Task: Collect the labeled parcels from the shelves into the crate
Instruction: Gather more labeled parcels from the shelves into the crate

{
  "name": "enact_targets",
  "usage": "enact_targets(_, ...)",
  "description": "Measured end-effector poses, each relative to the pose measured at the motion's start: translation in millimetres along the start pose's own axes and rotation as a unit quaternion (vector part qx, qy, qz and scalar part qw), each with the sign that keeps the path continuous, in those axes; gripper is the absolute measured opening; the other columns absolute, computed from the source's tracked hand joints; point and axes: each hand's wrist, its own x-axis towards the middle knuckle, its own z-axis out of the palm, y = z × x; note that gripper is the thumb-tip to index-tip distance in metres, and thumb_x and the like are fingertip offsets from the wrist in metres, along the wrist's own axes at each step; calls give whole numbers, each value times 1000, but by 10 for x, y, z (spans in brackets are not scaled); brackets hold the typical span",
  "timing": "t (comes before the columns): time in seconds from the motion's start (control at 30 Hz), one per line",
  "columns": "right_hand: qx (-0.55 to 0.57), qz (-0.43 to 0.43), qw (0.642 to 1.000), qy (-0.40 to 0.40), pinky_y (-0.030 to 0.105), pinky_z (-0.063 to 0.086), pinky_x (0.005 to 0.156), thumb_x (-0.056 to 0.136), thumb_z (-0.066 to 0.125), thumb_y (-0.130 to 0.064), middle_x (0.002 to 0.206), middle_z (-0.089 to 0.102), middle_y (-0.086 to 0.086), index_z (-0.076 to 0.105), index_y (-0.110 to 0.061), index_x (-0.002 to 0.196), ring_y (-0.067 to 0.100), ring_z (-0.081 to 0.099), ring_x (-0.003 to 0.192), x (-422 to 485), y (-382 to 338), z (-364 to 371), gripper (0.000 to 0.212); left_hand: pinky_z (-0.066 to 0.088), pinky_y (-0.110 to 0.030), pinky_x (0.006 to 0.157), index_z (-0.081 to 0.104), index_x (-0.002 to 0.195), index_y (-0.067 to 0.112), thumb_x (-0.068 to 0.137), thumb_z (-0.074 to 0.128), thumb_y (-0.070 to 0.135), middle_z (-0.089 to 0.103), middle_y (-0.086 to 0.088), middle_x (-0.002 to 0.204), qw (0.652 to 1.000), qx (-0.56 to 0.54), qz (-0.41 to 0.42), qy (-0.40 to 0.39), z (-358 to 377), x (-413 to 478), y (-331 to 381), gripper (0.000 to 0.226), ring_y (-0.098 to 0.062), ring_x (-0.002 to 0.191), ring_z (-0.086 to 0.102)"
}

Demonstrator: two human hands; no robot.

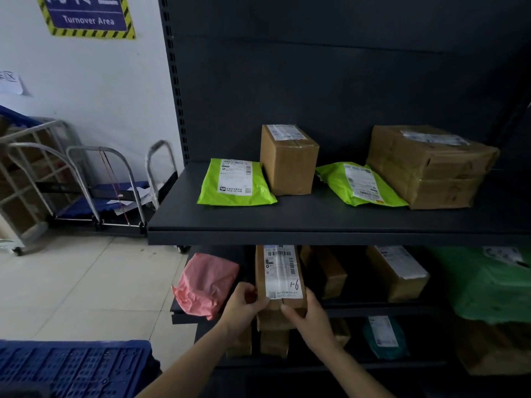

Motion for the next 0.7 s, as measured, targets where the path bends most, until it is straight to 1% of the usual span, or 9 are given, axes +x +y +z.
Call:
enact_targets(0.13,10,5,1000,21,13,42,77,86,62,-31,110,57,-8,43,-26,122,7,54,102,161,-104,2,41,49,-19,69,44,112,18,94,53,20,55,5,100,999,-37,-7,4,14,27,65,21,-8,89,57)
enact_targets(0.23,12,15,999,30,22,45,85,86,62,-33,112,56,-5,43,-20,125,10,53,103,265,-154,23,46,50,-28,85,44,123,14,96,48,20,55,5,102,999,-37,-13,-5,-12,73,78,28,-14,98,56)
enact_targets(0.3,10,21,999,38,25,44,88,86,62,-34,113,55,-4,42,-20,127,11,52,104,308,-155,41,49,47,-24,84,46,124,15,97,45,20,56,4,103,1000,13,-7,15,-64,101,54,27,-11,95,55)
enact_targets(0.37,10,24,999,43,26,45,89,85,62,-34,115,55,-4,43,-20,128,11,52,105,331,-139,51,49,46,-27,87,47,126,13,96,46,22,56,-5,115,984,145,11,105,-189,188,-66,31,-14,100,54)
enact_targets(0.43,13,22,999,42,28,45,91,86,62,-33,114,56,-3,44,-19,127,12,53,107,335,-118,57,47,41,-40,103,41,132,9,94,50,24,48,-13,131,936,271,5,224,-379,257,-190,42,-24,117,49)
enact_targets(0.5,10,24,999,44,31,46,94,85,62,-35,115,57,-2,44,-19,126,14,54,109,335,-78,57,48,31,-45,112,30,140,7,92,52,30,34,-16,144,900,321,-23,293,-574,292,-272,58,-31,132,35)
enact_targets(0.57,-3,34,998,46,34,45,98,84,62,-39,120,57,-1,43,-19,129,16,53,113,331,-27,47,52,26,-46,114,20,144,6,89,56,36,23,-18,150,893,314,-80,311,-734,305,-325,73,-33,138,25)
enact_targets(0.63,-20,39,998,42,33,43,100,85,60,-42,125,55,-1,40,-19,133,15,51,116,315,2,28,57,28,-48,112,21,143,4,82,64,40,28,-21,147,901,267,-148,307,-835,349,-388,84,-36,136,29)
enact_targets(0.7,-35,41,998,43,34,40,103,85,59,-44,132,51,0,35,-19,138,16,47,121,303,21,6,63,38,-49,103,31,135,1,74,70,43,43,-23,133,911,208,-206,290,-911,457,-503,84,-39,123,43)
